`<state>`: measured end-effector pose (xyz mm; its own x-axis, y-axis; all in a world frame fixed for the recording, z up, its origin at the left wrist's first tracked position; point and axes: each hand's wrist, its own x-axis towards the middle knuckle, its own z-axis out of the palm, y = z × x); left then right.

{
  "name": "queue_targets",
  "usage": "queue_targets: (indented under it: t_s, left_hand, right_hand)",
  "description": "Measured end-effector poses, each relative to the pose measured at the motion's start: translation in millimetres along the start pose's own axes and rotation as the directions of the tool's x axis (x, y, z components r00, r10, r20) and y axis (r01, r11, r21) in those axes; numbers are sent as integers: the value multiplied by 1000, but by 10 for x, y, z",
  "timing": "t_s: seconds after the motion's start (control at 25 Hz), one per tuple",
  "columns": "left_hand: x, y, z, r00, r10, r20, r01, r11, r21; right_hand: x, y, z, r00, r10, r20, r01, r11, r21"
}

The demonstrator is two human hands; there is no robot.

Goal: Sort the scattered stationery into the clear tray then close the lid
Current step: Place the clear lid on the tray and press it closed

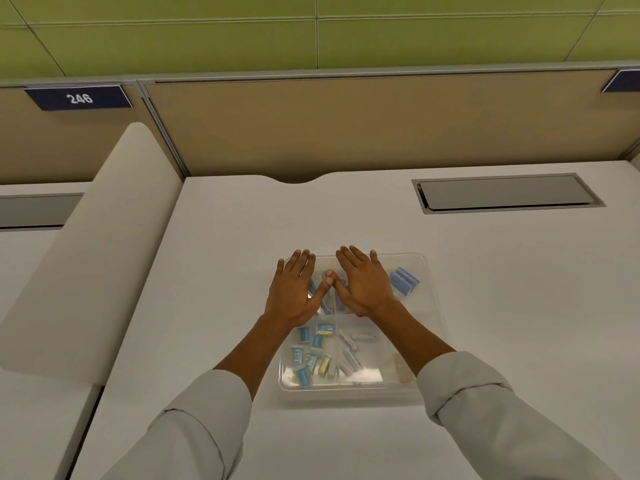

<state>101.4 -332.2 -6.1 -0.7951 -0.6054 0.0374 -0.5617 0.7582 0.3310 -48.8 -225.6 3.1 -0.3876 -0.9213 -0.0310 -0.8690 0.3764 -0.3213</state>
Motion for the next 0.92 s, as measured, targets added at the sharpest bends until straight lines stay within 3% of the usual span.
queue_targets:
  t_s: [0.12,0.32,0.52,0.92]
  left_hand:
    - [19,-9,16,1000,3,1,-3,1000,27]
    - [1,-22,3,999,16,27,-18,997,74]
    - [-9,-29,-6,998,33,58,-39,993,107]
    - [-6,-12,-3,998,38,54,-44,992,114]
  right_hand:
    - [-11,32,-24,1000,-17,2,17,1000,11]
    - [-60,293,-319,992,-32,126,25,998,54]
    - [-572,1050,-363,988,144,61,-136,983,-122]
    - [-641,1136,-290,975,222,31,-223,974,43]
